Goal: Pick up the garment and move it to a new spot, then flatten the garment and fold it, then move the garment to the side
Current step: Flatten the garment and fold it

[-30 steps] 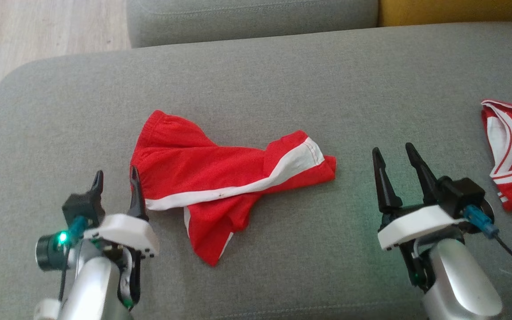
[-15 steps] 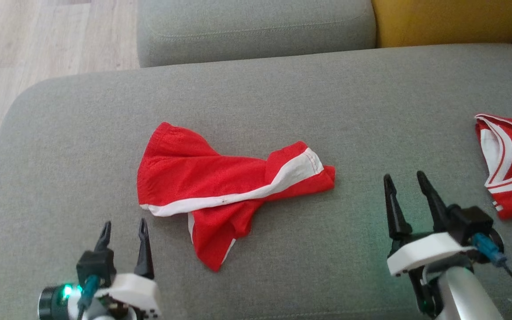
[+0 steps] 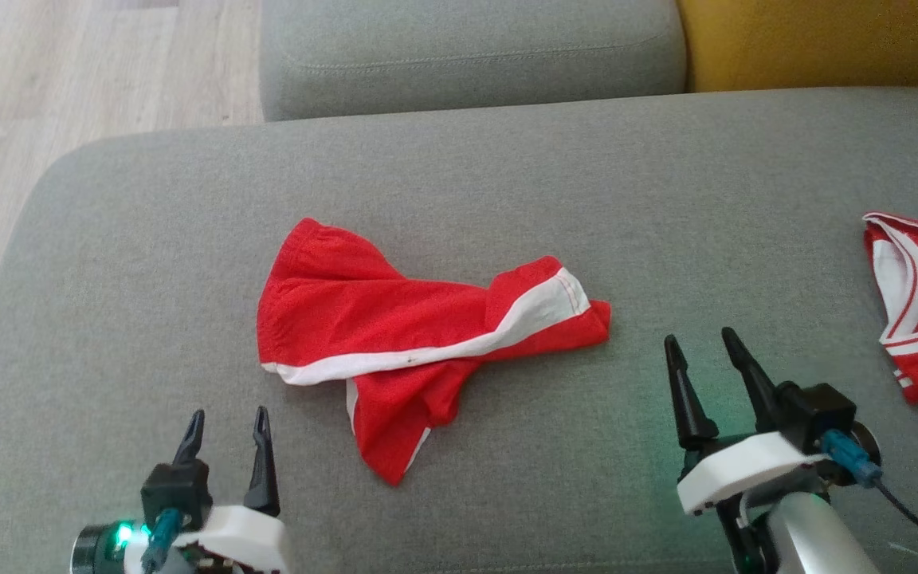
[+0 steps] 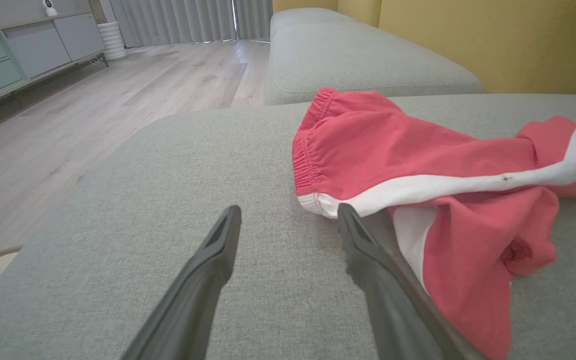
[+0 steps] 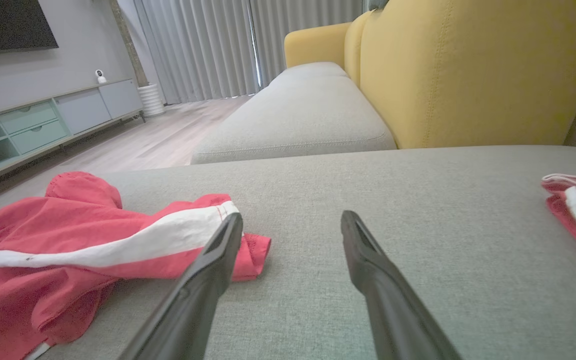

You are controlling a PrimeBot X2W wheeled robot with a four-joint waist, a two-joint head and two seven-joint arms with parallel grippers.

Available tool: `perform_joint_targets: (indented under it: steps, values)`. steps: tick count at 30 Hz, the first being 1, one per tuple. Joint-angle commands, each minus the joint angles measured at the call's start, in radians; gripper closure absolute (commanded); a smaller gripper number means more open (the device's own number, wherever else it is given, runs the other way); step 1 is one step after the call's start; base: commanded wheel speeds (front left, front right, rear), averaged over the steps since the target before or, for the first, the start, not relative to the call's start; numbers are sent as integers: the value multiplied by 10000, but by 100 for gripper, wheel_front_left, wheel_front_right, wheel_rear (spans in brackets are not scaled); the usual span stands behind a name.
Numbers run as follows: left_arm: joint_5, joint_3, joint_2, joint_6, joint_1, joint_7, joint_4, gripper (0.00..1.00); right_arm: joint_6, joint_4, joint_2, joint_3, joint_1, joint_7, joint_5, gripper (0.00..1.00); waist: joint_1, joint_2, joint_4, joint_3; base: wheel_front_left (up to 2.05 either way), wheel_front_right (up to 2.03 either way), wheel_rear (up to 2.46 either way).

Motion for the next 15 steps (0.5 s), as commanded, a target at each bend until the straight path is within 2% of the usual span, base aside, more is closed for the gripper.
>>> perform_joint_targets:
  steps: [1,10,15]
  values:
    - [80,298,46,-43,-389,-91,-370,0,63,-239,45,305,-269,-111,46,0,0,-1,51,43,0,0,0]
    - [53,319,-15,-180,-925,-91,-550,0,63,-129,45,538,-824,-111,147,0,0,-1,261,757,0,0,0]
    - [-1,324,-42,-320,-1269,-91,-560,0,63,75,45,1007,-1228,-111,717,0,0,-1,257,1097,0,0,0]
